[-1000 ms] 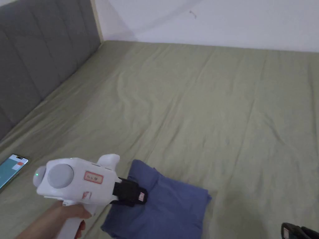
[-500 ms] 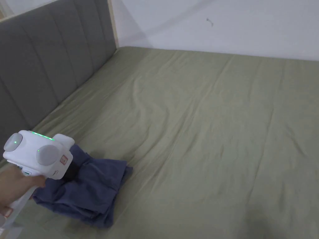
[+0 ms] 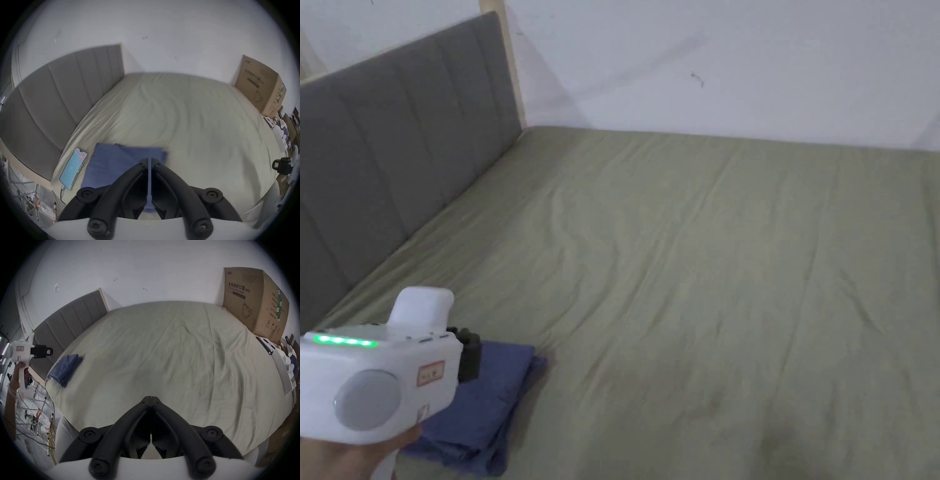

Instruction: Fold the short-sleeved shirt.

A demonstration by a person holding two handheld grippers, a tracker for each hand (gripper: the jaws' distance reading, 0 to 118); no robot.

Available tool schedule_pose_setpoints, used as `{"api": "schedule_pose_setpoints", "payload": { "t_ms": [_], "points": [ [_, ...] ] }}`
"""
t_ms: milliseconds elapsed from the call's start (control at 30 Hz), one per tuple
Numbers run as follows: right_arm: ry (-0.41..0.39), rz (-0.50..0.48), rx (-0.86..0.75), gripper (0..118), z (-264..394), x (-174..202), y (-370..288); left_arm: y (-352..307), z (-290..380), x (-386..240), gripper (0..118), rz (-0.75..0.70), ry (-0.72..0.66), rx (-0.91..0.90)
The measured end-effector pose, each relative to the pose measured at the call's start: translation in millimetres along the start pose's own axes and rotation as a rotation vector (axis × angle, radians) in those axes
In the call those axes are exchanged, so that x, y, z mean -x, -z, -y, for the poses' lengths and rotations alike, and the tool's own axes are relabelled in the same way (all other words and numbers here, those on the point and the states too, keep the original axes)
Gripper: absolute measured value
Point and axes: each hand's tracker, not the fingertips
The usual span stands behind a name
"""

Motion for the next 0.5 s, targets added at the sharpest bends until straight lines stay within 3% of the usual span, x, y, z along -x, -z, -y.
{"api": "schedule_pose_setpoints", "payload": {
  "t_ms": [200, 300, 500],
  "points": [
    [-0.003, -0.004, -0.207, 0, -29.9, -9.4, -36.6, -61.1, 1.8, -81.2, 0, 0.132, -0.086, -0.209],
    [-0.057, 0.031, -0.354, 0, -47.9, -6.6, -63.3, -91.1, -1.2, -123.9, 0, 0.018, -0.053, -0.351],
    [-0.081, 0.087, -0.592, 0, -78.6, -9.8, -110.8, -138.9, -10.8, -187.7, 0, 0.036, 0.01, -0.526]
  ]
}}
